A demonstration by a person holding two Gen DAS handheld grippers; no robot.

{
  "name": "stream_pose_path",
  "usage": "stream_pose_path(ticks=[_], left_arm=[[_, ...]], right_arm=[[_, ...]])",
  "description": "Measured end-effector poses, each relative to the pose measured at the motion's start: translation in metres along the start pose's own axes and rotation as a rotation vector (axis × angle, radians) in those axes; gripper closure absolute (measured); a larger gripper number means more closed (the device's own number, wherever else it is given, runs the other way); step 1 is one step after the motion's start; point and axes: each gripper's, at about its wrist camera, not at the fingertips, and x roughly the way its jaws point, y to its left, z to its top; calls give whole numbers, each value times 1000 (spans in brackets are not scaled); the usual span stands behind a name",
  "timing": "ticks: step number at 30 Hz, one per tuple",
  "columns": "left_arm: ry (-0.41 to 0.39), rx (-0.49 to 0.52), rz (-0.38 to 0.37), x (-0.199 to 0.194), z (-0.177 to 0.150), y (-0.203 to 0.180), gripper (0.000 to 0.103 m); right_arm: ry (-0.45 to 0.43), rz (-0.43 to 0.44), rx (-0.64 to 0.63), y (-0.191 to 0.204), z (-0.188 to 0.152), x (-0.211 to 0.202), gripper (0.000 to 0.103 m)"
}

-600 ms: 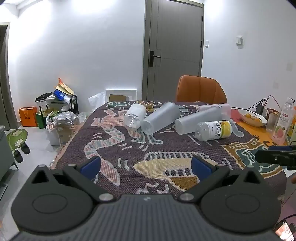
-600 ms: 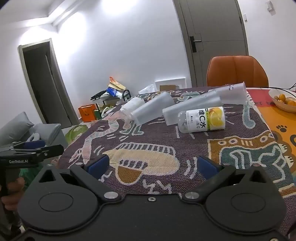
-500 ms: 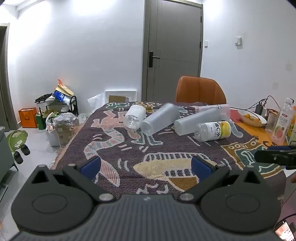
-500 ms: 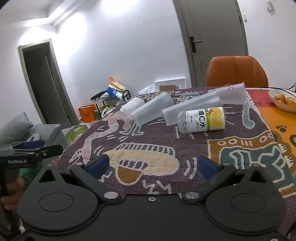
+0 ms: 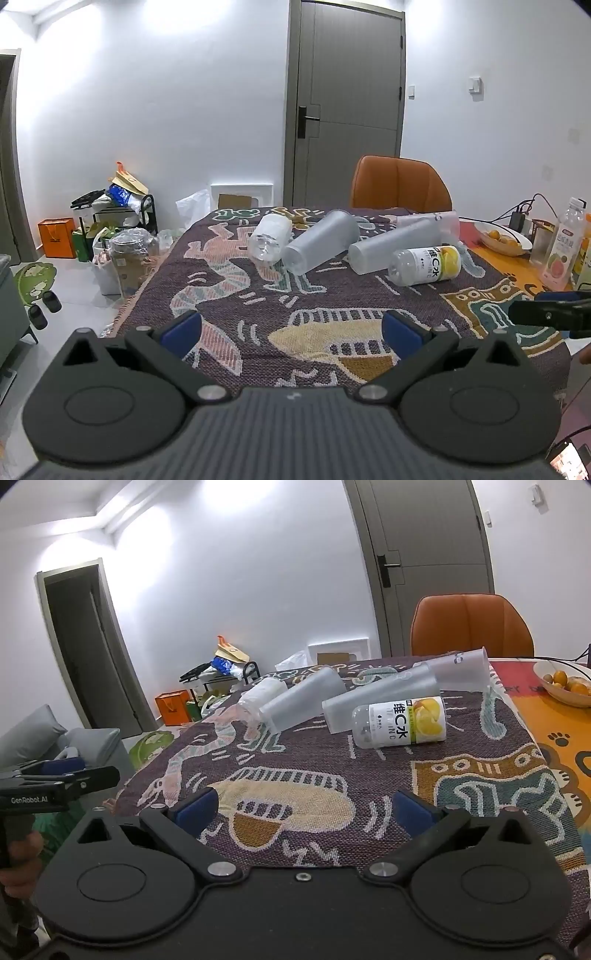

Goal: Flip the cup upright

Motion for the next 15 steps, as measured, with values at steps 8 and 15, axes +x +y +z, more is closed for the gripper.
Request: stream_pose_path(ticks=[8,15], left_arm=[[-4,4,-2,0,0,0,0],[-8,3,1,0,-1,0,0]], right_arm=[[-6,-3,1,-2,1,-1,0],[-5,-6,0,-1,1,-1,0]])
